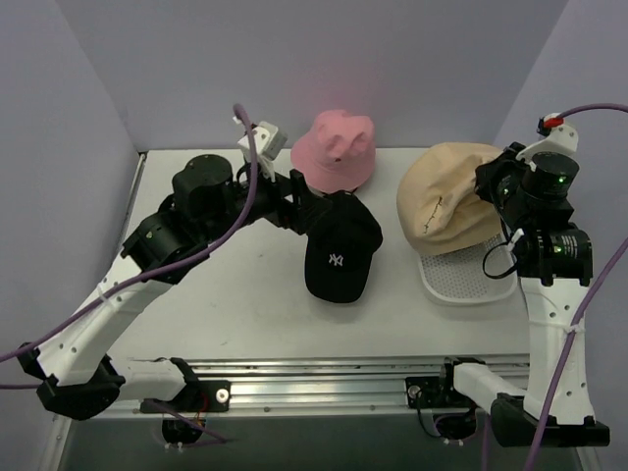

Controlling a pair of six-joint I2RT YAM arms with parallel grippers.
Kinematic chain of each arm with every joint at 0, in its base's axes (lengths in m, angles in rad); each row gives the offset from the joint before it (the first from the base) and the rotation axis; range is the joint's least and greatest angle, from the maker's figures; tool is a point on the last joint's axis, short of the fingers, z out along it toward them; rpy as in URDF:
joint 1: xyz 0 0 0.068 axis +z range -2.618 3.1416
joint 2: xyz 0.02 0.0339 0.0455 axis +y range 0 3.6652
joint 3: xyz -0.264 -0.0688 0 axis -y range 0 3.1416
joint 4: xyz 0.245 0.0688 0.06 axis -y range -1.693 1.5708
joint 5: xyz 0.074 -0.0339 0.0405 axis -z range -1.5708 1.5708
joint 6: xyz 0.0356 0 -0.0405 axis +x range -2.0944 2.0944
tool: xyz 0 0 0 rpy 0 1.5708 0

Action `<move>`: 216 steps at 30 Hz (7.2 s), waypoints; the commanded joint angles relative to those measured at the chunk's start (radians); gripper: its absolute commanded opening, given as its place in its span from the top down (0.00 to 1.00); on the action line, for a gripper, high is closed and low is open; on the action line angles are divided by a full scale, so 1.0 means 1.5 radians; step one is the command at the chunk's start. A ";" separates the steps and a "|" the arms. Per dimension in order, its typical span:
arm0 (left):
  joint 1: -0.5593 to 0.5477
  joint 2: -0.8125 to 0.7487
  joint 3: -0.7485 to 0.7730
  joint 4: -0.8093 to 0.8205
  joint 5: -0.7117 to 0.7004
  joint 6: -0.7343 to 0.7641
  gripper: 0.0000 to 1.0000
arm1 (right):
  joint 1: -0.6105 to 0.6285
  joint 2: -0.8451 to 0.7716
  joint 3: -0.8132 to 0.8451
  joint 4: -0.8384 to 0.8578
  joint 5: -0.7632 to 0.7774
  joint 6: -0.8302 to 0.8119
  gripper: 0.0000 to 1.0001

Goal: Stack the hats

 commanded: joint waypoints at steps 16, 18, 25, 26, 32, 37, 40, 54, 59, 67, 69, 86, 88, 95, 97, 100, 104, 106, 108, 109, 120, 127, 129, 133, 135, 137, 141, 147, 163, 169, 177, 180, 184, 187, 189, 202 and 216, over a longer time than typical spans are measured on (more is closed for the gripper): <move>0.069 0.245 0.197 0.032 0.302 0.029 0.06 | 0.007 -0.080 0.103 -0.006 -0.259 0.013 1.00; 0.070 0.270 0.222 0.041 0.320 0.029 0.04 | 0.007 -0.083 0.085 0.033 -0.280 0.033 1.00; 0.086 0.364 0.338 0.007 0.331 0.036 0.03 | 0.008 -0.062 0.078 0.089 -0.309 0.074 1.00; 0.089 0.387 0.355 -0.002 0.333 0.037 0.04 | 0.008 -0.059 0.080 0.092 -0.311 0.075 1.00; 0.095 0.462 0.443 -0.022 0.384 0.040 0.04 | 0.008 -0.047 0.076 0.126 -0.314 0.082 1.00; 0.105 0.490 0.471 -0.016 0.445 0.048 0.17 | 0.009 -0.019 0.068 0.160 -0.312 0.086 1.00; 0.113 0.498 0.487 -0.016 0.440 0.048 0.62 | 0.009 0.008 0.068 0.182 -0.304 0.084 1.00; 0.226 0.573 0.562 0.118 0.466 -0.072 0.98 | 0.058 0.240 0.186 0.294 -0.233 0.050 1.00; 0.281 0.647 0.618 0.205 0.527 -0.195 0.98 | 0.103 0.309 0.272 0.285 -0.161 0.017 1.00; 0.320 0.719 0.650 0.255 0.550 -0.252 0.98 | 0.185 0.405 0.336 0.282 -0.042 -0.050 1.00; 0.331 0.732 0.644 0.263 0.551 -0.255 0.97 | 0.195 0.430 0.348 0.289 -0.020 -0.057 1.00; 0.386 0.790 0.524 0.316 0.423 -0.270 0.98 | 0.235 0.696 0.560 0.264 0.044 -0.149 1.00; 0.393 0.797 0.506 0.342 0.422 -0.301 0.98 | 0.235 0.716 0.562 0.276 0.039 -0.157 1.00; 0.415 0.826 0.497 0.401 0.419 -0.357 0.98 | 0.233 0.769 0.587 0.290 0.011 -0.164 0.69; 0.418 0.832 0.504 0.401 0.418 -0.365 0.97 | 0.226 0.766 0.579 0.294 -0.018 -0.156 0.61; 0.426 0.837 0.504 0.404 0.416 -0.380 0.97 | 0.213 0.739 0.529 0.328 -0.060 -0.127 0.54; 0.432 0.845 0.504 0.394 0.415 -0.390 0.98 | 0.164 0.685 0.428 0.400 -0.121 -0.068 0.45; 0.435 0.850 0.503 0.391 0.415 -0.391 0.98 | 0.146 0.656 0.389 0.447 -0.158 -0.025 0.44; 0.435 0.854 0.502 0.389 0.414 -0.391 0.98 | 0.125 0.642 0.355 0.469 -0.169 -0.009 0.44; 0.435 0.856 0.502 0.387 0.414 -0.391 0.98 | 0.119 0.638 0.343 0.477 -0.179 0.005 0.44; 0.441 0.875 0.521 0.302 0.392 -0.362 0.98 | 0.052 0.611 0.214 0.626 -0.314 0.079 0.37; 0.452 0.874 0.516 0.287 0.395 -0.364 0.98 | 0.039 0.586 0.190 0.675 -0.376 0.102 0.29; 0.453 0.870 0.515 0.280 0.392 -0.358 0.98 | 0.028 0.586 0.181 0.699 -0.384 0.139 0.30; 0.456 0.867 0.516 0.250 0.380 -0.339 0.98 | 0.025 0.630 0.187 0.695 -0.392 0.169 0.33; 0.456 0.866 0.510 0.247 0.381 -0.334 0.98 | 0.024 0.653 0.210 0.676 -0.398 0.185 0.35; 0.456 0.866 0.501 0.248 0.380 -0.333 0.98 | 0.025 0.685 0.208 0.701 -0.417 0.204 0.37; 0.456 0.875 0.503 0.242 0.384 -0.329 0.98 | 0.024 0.732 0.206 0.738 -0.435 0.237 0.37; 0.459 0.889 0.525 0.222 0.382 -0.316 0.98 | 0.029 0.786 0.225 0.768 -0.461 0.251 0.37; 0.470 0.929 0.571 0.207 0.382 -0.315 0.98 | 0.040 0.897 0.325 0.807 -0.513 0.286 0.45; 0.470 0.930 0.571 0.208 0.379 -0.309 0.98 | 0.054 0.926 0.371 0.782 -0.519 0.279 0.48; 0.470 0.943 0.574 0.220 0.386 -0.316 0.98 | 0.056 0.937 0.388 0.752 -0.493 0.261 0.57; 0.470 0.944 0.574 0.220 0.384 -0.315 0.98 | 0.053 0.943 0.395 0.758 -0.483 0.274 0.77; 0.471 0.951 0.585 0.216 0.378 -0.317 0.98 | 0.050 0.955 0.412 0.759 -0.467 0.297 1.00; 0.471 0.954 0.598 0.213 0.375 -0.319 0.98 | 0.050 0.979 0.457 0.721 -0.458 0.288 1.00; 0.471 0.953 0.599 0.213 0.373 -0.319 0.98 | 0.050 0.994 0.478 0.699 -0.448 0.285 1.00; 0.471 0.966 0.590 0.243 0.364 -0.335 0.98 | 0.060 1.065 0.598 0.500 -0.347 0.180 1.00; 0.467 0.996 0.580 0.216 0.312 -0.312 0.98 | 0.080 1.075 0.608 0.376 -0.225 0.071 1.00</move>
